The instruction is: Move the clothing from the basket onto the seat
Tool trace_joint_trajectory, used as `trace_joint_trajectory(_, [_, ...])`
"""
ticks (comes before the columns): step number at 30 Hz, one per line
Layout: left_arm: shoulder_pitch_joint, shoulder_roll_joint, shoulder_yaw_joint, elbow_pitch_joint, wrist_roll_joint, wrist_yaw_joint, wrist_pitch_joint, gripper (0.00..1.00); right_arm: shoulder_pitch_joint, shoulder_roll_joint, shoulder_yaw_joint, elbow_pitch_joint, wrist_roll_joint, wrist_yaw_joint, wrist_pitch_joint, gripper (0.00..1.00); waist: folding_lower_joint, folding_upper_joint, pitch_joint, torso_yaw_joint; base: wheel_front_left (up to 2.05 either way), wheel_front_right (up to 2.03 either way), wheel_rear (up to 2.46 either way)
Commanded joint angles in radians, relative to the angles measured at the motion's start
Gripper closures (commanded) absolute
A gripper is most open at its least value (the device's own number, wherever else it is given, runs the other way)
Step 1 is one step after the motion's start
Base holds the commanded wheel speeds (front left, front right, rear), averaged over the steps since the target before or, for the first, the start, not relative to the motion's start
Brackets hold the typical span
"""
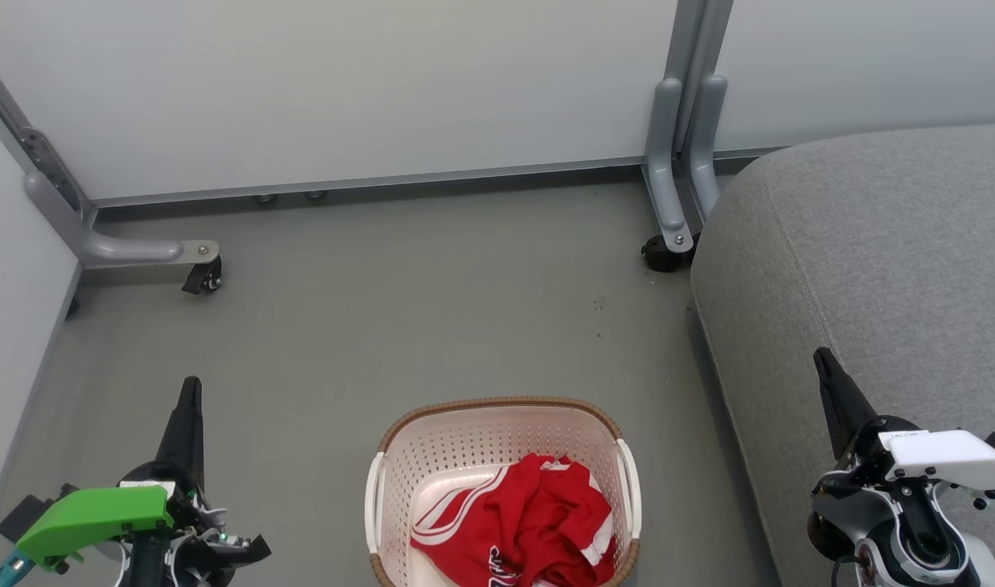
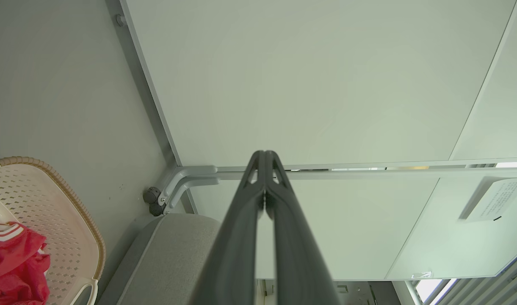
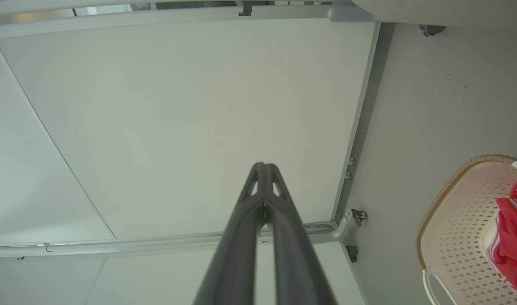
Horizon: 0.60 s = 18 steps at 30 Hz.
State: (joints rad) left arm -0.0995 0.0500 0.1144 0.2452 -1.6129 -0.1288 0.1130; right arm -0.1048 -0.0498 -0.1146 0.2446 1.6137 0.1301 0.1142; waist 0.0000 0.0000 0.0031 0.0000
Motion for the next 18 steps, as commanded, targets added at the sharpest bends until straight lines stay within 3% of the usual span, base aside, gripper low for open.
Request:
trace_joint_trajectory(1, [-0.019,0.001,0.001,0.001,0.006,-0.004,0.001,1.0,-0.008,-0.002,0.0,0.002,-0.006,0.001,0.0,1.0,0.0,0.0,0.0,0.0,0.0,0.0,0.0])
trace_joint_trajectory(14, [-0.019,0.001,0.001,0.001,0.006,-0.004,0.001,1.0,-0.008,-0.002,0.0,0.002,-0.006,0.001,0.0,1.0,0.0,0.0,0.0,0.0,0.0,0.0,0.0])
trace_joint_trajectory(15, [0.002,0.0,-0.001,0.002,0.0,0.0,0.0,0.0,0.001,0.001,0.0,0.002,0.001,0.0,0.0,0.0,0.0,0.0,0.0,0.0,0.0,0.0,0.0])
trace_joint_trajectory(18, [0.02,-0.006,-0.003,0.029,0.0,0.001,0.0,0.0,0.02,0.008,0.001,0.026,0.001,0.0,0.0,0.0,0.0,0.0,0.0,0.0,0.0,0.0,0.0])
